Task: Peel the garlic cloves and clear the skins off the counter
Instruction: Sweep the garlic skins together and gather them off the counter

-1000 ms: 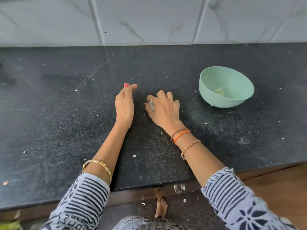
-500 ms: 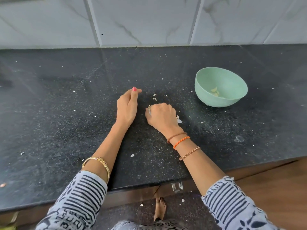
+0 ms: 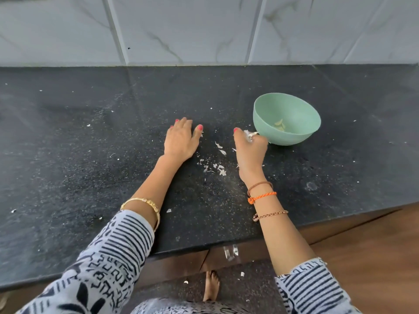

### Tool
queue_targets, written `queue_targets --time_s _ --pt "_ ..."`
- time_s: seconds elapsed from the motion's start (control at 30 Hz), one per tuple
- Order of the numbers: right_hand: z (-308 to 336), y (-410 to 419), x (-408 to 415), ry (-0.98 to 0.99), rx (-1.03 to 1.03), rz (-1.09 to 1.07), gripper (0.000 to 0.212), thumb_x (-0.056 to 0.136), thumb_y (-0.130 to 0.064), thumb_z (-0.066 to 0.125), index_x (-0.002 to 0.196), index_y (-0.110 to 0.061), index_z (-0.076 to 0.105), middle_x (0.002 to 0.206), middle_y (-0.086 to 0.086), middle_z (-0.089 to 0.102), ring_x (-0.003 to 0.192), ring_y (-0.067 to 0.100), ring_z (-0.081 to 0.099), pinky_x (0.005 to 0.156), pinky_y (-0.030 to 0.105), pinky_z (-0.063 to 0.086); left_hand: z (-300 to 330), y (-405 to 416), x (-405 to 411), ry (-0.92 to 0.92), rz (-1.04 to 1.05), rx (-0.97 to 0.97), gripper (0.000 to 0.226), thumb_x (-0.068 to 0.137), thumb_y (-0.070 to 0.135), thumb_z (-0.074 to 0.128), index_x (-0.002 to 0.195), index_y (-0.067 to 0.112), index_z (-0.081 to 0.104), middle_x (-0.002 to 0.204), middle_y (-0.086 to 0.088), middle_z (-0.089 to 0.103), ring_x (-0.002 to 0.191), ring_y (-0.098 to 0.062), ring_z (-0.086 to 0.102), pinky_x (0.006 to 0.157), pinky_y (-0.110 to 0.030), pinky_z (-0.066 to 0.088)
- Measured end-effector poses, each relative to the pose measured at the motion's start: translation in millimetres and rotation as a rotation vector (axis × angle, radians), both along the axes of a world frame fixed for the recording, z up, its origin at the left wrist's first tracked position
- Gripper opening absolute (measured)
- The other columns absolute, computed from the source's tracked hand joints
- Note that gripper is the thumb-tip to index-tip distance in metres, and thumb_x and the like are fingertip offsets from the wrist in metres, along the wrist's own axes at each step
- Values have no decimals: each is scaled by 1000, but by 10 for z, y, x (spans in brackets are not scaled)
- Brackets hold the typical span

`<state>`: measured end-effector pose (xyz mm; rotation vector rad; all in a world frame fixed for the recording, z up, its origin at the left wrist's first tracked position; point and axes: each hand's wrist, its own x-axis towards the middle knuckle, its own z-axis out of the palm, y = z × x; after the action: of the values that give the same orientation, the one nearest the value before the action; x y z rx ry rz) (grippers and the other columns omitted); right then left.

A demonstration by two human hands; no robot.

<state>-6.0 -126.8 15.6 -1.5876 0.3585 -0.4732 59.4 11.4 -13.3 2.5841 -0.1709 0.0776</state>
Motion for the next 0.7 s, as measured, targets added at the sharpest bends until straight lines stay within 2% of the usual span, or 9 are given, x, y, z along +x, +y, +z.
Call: queue_targets --time_s 0.07,0.17,0.27,0.33,0.4,0.47,0.57,0.63,0.7 --pt "40 0 -9 -32 59 -48 53 85 -4 58 43 -19 30 30 -15 31 37 3 27 49 23 25 74 -123 -76 4 -106 -48 45 102 29 30 136 1 41 146 -17 35 139 -28 26 110 -34 18" --pt "89 9 -14 -75 113 -80 50 86 -2 57 46 -17 31 30 -16 34 36 1 31 49 18 28 133 -256 -289 36 -239 -179 42 103 24 27 126 -1 51 133 -17 51 126 -28 44 99 -26 25" --pt "86 5 -39 -101 114 -92 51 86 -1 56 46 -17 30 30 -16 33 36 1 30 48 17 28 112 -278 -465 171 -338 -454 50 103 32 17 130 8 52 133 -7 54 124 -18 47 105 -26 30" --pt "59 -16 -69 -116 109 -90 51 86 0 56 46 -18 31 32 -16 35 36 0 31 48 18 28 122 -224 -483 148 -269 -701 56 103 33 10 128 10 54 132 -4 54 124 -13 46 109 -27 28" --pt "26 -49 -106 -120 100 -98 49 86 0 57 47 -16 33 37 -14 37 37 0 33 46 15 29 146 -140 -383 71 -109 -788 56 103 34 10 127 11 55 133 -5 54 128 -16 44 112 -30 26" --pt "-19 -88 -143 -113 92 -100 48 85 0 58 46 -15 34 41 -10 36 38 1 32 46 17 28 157 -79 -256 56 -40 -746 54 102 36 14 130 11 52 138 -5 50 132 -17 40 112 -29 24" --pt "-79 -121 -226 -86 34 -82 54 84 -1 59 41 -18 30 32 -14 31 37 3 26 47 23 25 146 -120 -59 44 -35 -546 52 102 36 18 134 7 46 144 -9 41 138 -21 29 112 -30 19" --pt "-116 -130 -282 -82 -81 -60 58 84 -3 60 38 -23 30 30 -13 31 35 4 26 47 24 22 155 -235 71 37 -49 -432 46 103 32 20 119 4 52 137 -17 47 133 -28 35 107 -32 23" --pt "-136 -134 -313 -75 -169 -56 60 84 -5 61 37 -25 30 29 -12 33 33 6 29 46 25 22 129 -356 223 29 -58 -294 40 103 30 22 98 3 51 119 -23 55 117 -36 46 100 -38 30"
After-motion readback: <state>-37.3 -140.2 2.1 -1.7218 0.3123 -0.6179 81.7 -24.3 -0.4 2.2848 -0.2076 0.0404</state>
